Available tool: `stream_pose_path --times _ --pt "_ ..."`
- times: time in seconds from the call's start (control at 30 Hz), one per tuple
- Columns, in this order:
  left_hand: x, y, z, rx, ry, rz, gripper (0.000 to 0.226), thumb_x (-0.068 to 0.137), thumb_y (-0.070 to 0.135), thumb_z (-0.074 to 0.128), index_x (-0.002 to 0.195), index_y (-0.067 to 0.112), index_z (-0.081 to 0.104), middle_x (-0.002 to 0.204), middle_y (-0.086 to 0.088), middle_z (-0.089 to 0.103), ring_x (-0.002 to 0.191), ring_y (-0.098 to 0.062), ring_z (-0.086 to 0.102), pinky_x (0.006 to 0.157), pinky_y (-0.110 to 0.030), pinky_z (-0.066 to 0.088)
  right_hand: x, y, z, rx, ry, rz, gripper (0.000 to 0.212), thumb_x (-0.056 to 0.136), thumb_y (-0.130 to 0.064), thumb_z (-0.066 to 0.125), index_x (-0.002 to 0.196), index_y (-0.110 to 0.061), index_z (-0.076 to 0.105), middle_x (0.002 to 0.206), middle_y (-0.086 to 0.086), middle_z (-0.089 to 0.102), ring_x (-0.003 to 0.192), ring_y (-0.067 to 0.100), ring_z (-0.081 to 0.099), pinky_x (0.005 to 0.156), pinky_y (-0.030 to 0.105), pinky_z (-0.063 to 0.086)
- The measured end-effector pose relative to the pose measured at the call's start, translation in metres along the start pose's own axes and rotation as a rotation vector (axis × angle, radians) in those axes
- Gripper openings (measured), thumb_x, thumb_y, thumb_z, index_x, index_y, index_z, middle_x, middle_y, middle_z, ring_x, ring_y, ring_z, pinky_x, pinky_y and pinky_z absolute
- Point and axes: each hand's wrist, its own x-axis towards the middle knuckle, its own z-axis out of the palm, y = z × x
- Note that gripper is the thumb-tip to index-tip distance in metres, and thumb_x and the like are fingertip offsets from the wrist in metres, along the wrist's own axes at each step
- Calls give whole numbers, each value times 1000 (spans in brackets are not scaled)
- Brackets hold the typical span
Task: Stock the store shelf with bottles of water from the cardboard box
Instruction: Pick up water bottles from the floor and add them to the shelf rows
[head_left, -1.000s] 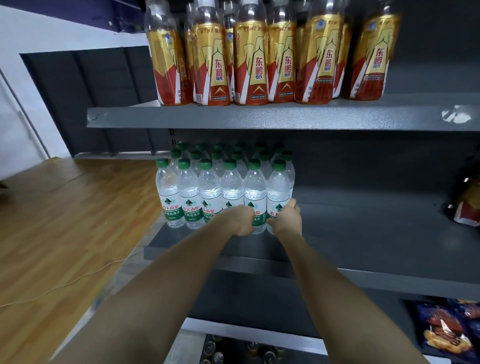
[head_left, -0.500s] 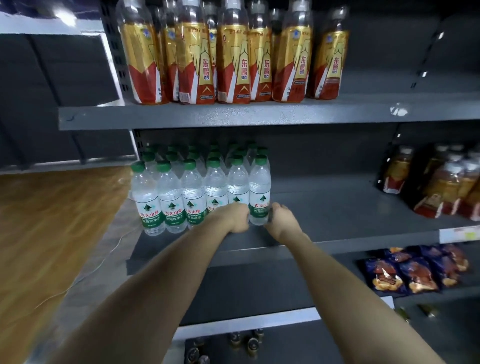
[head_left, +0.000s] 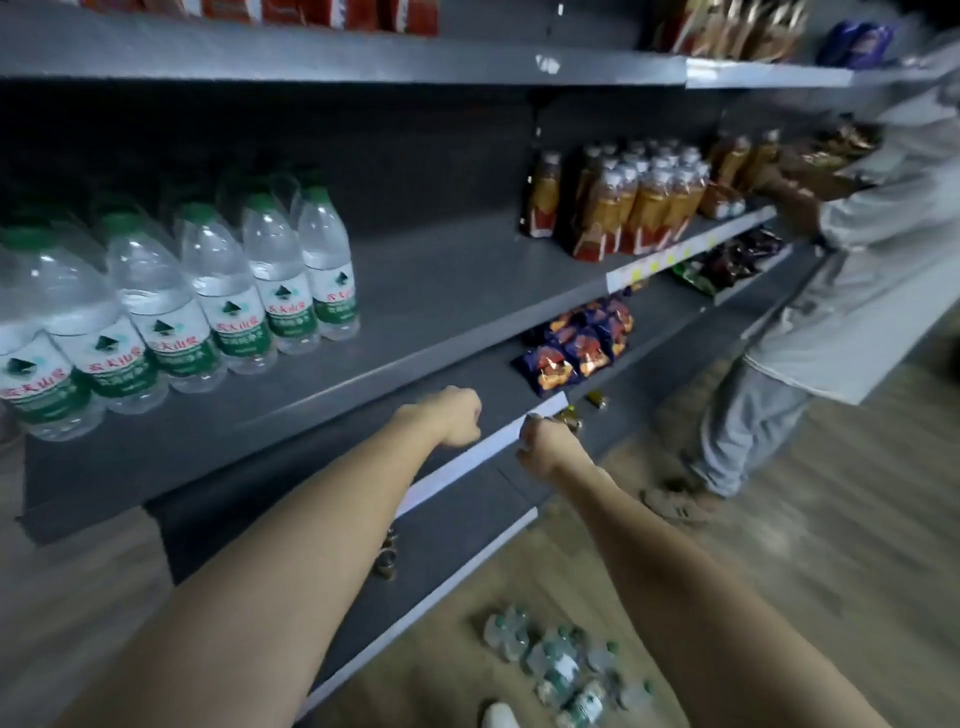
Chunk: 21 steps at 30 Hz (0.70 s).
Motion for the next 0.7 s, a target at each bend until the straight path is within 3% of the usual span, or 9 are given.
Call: stream_pose_path --times 0.1,0.23,0.43,0.7 --pt "-1 38 49 -24 -87 81 7 89 27 56 87 22 61 101 -4 59 88 -29 61 83 -42 53 -42 44 16 14 -9 118 28 86 -17 59 111 -7 55 116 16 61 109 34 57 77 30 41" --pt "-3 86 109 -2 -193 194 13 88 28 57 76 23 57 100 -6 63 88 -31 62 85 -46 54 -94 97 40 53 -7 239 34 86 -19 60 117 -5 55 117 18 63 111 35 58 81 31 44" --pt "-18 156 213 183 -357 317 9 91 26 54 86 19 57 104 -7 62 91 -32 61 81 -41 54 -171 185 93 221 -38 456 30 84 -20 60 109 -6 57 113 21 64 107 37 60 80 32 44" --pt "-58 270 361 327 -499 395 9 90 18 50 82 19 54 100 -11 66 88 -33 62 75 -37 50 -311 309 194 484 -100 757 30 85 -17 55 113 -6 58 115 17 65 108 37 60 82 33 48"
